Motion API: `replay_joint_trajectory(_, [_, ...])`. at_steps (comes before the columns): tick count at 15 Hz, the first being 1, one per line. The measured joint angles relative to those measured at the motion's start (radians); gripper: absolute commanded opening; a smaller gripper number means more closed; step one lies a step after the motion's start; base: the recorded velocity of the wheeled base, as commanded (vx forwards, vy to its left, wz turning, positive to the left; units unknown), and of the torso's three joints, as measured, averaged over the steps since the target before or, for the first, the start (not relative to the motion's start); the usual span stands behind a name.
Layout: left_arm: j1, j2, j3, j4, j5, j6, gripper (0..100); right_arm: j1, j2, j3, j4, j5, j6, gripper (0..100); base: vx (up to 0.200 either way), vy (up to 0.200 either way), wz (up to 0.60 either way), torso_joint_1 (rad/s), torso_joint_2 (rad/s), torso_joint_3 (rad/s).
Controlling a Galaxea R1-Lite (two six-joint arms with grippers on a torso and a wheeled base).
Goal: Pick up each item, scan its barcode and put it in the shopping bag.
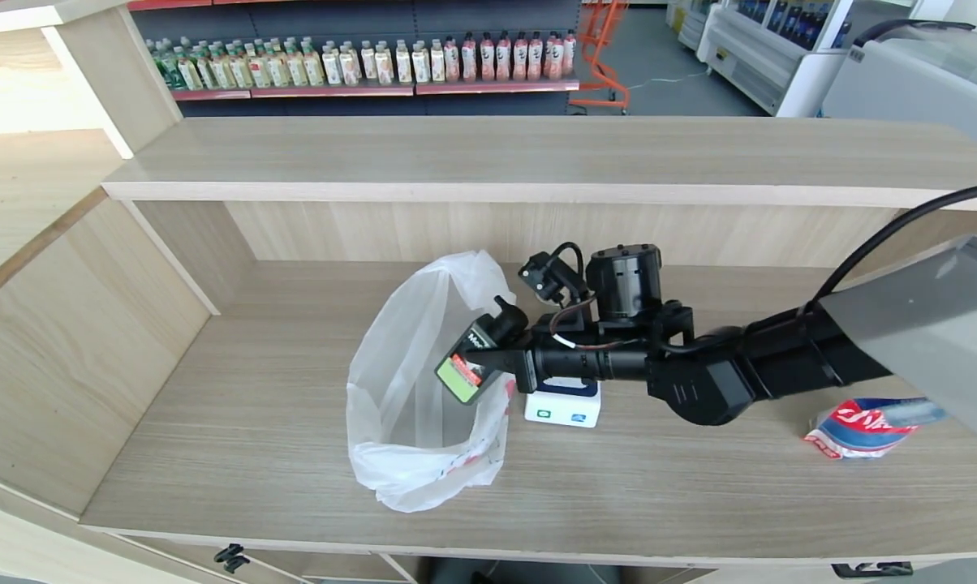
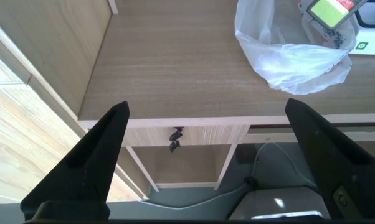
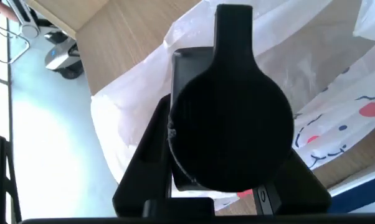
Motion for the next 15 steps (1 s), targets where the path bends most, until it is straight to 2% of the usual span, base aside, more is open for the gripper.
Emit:
replay_joint_trajectory(5, [0.0, 0.0, 0.0, 0.0, 0.0, 0.0, 100, 0.0, 0.081, -0.065, 0.0, 0.001, -0.152, 0, 0.0, 0.0, 0.0, 0.0, 0.0, 0.0])
replay_joint_trajectory(6, [0.0, 0.0, 0.0, 0.0, 0.0, 0.0, 100, -0.001, 0.09, -0.065, 0.0, 0.0, -0.159, 100, 0.0, 0.0, 0.0, 0.0, 0.0, 0.0])
replay_joint_trajectory(10, [0.0, 0.0, 0.0, 0.0, 0.0, 0.0, 100, -0.005, 0.095, -0.069, -0.009, -0.001, -0.111, 100, 0.0, 0.0, 0.0, 0.0, 0.0, 0.0])
replay_joint_trajectory(15, [0.0, 0.0, 0.0, 0.0, 0.0, 0.0, 100, -0.041, -0.001, -0.033, -0.01, -0.001, 0.161, 100, 0.0, 0.0, 0.0, 0.0, 0.0, 0.0])
